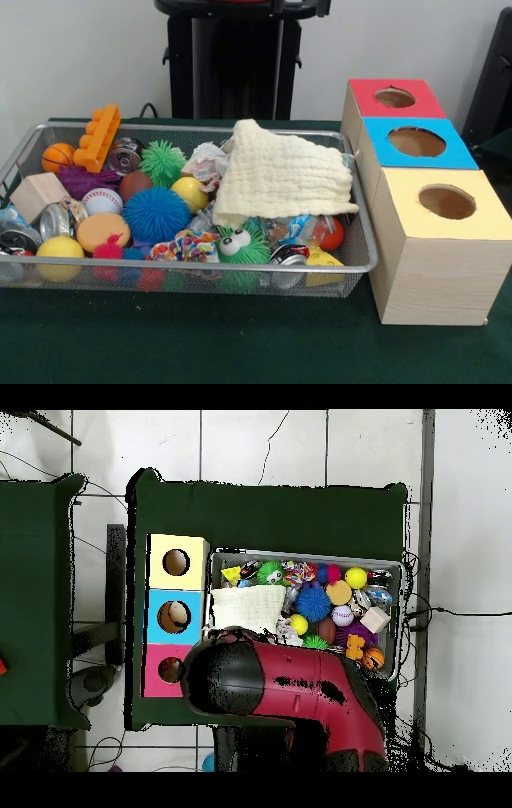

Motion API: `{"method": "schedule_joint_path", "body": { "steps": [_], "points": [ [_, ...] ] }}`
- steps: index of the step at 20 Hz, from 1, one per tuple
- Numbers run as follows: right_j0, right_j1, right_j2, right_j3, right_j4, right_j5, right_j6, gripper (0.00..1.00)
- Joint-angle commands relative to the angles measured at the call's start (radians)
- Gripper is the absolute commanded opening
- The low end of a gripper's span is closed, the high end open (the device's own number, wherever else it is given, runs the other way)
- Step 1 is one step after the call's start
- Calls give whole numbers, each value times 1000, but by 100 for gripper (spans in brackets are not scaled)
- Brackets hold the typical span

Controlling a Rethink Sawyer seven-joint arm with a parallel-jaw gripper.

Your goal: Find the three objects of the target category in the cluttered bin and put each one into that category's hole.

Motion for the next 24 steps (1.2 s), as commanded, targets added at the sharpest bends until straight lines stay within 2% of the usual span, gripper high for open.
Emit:
{"method": "schedule_joint_path", "body": {
  "steps": [1,10,16,24],
  "points": [
    [-49,32,14,14,46,6,118,100],
    [-290,30,127,130,51,-138,-175,100],
    [-441,-1,214,202,-4,-199,-271,100],
    [-644,14,336,283,-150,-307,-324,100]
  ]
}}
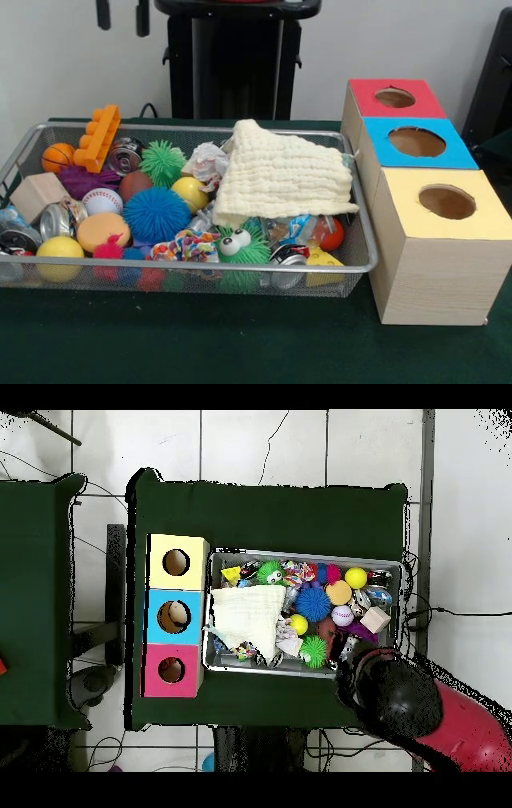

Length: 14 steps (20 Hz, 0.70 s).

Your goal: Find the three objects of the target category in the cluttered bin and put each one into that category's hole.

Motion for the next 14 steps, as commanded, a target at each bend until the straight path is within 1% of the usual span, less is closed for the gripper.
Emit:
{"method": "schedule_joint_path", "body": {
  "steps": [1,5,7,10,14],
  "points": [
    [-130,8,199,167,-148,-90,-319,100],
    [-193,-11,257,194,-178,-60,-315,100],
    [-218,-10,276,202,-204,-60,-301,100],
    [-245,12,293,208,-263,-95,-261,100],
    [-244,80,274,203,-380,-192,-170,100]
  ]
}}
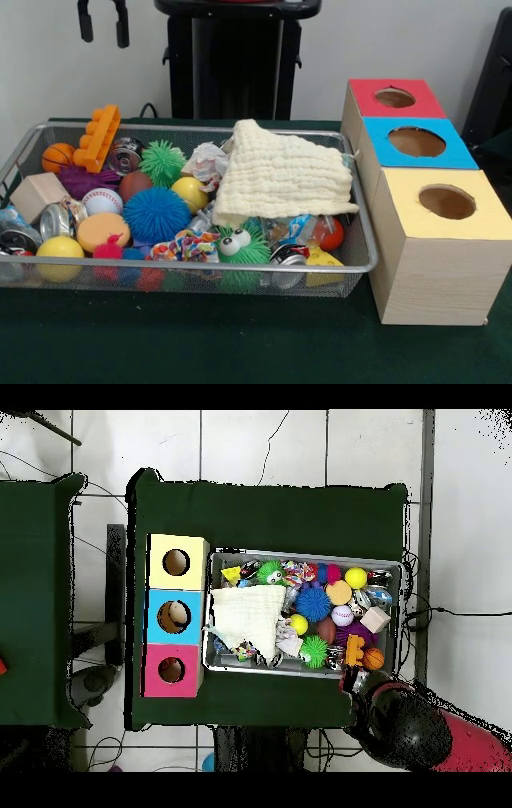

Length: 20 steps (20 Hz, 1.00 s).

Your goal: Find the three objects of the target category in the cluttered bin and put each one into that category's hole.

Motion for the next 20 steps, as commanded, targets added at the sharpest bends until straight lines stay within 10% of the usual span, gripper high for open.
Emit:
{"method": "schedule_joint_path", "body": {
  "steps": [1,20],
  "points": [
    [-8,92,102,64,-203,-147,-141,100],
    [-115,278,154,57,-326,-232,-70,100]
  ]
}}
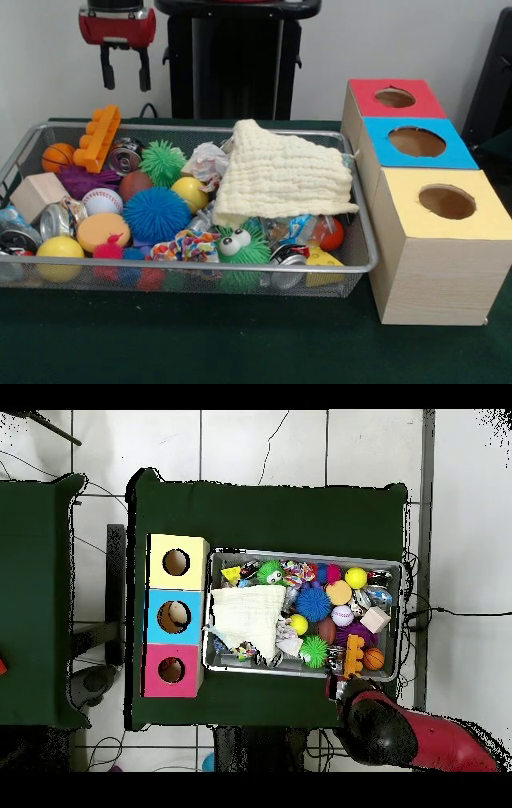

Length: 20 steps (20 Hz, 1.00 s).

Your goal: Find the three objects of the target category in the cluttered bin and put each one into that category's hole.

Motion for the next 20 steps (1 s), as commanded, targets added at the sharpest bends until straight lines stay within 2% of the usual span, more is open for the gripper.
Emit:
{"method": "schedule_joint_path", "body": {
  "steps": [1,8,20],
  "points": [
    [-57,79,112,24,-78,-20,-74,100],
    [-92,108,153,0,-91,7,-79,100],
    [-112,145,161,-48,-142,28,-91,100]
  ]
}}
